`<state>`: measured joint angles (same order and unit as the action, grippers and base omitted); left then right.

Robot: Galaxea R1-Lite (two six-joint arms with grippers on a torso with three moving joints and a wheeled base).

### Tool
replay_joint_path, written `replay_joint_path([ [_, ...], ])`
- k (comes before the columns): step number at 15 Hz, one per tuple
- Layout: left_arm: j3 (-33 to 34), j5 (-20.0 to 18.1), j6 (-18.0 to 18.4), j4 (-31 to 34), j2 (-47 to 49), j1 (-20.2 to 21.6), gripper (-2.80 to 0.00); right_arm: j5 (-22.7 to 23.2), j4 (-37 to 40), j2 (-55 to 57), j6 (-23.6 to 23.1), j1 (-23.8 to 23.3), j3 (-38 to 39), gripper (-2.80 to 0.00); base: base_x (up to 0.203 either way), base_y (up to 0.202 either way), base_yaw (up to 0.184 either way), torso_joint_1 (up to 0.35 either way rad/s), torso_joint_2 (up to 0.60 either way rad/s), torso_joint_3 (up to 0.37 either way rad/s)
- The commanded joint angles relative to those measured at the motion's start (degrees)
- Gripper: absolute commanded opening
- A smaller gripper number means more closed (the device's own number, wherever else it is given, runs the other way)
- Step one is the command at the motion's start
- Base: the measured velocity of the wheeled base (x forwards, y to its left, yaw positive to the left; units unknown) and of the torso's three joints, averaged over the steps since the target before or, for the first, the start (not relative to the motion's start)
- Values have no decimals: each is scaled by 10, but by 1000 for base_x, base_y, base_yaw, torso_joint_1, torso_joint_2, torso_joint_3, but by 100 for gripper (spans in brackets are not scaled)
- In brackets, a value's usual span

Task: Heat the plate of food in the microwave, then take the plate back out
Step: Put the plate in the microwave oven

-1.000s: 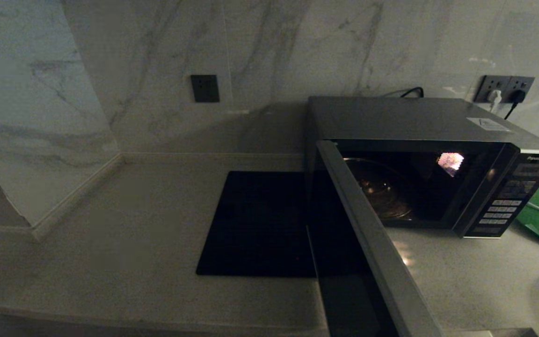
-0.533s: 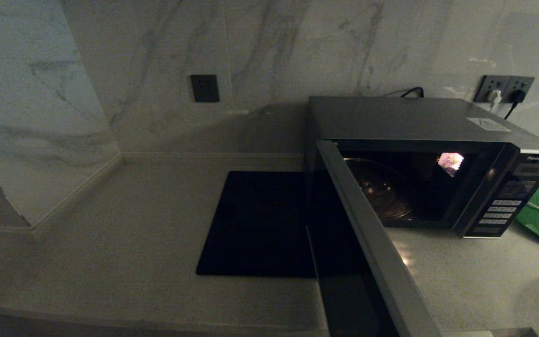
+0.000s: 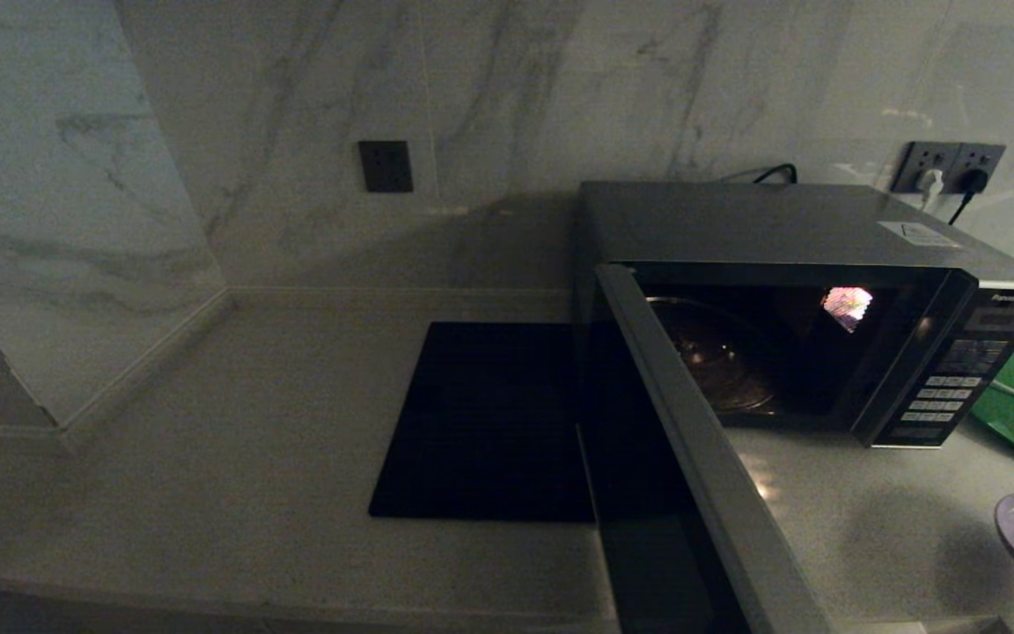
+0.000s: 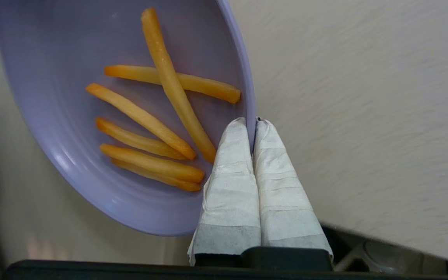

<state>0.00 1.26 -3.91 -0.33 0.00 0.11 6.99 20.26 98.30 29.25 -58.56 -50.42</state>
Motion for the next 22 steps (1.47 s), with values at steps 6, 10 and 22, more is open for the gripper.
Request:
replay_joint_path([
  [6, 0, 1, 0, 0, 0, 1, -280, 23, 4, -49, -19, 80, 46, -280, 0, 0, 0, 0, 0, 0],
  [10, 0, 0, 0, 0, 0, 0, -280, 25, 5, -73, -18, 153, 73, -280, 0, 0, 0, 0, 0, 0],
  [22, 0, 0, 0, -1, 1, 0, -280, 33, 3, -149, 30, 481, 66, -280, 0, 0, 0, 0, 0, 0],
])
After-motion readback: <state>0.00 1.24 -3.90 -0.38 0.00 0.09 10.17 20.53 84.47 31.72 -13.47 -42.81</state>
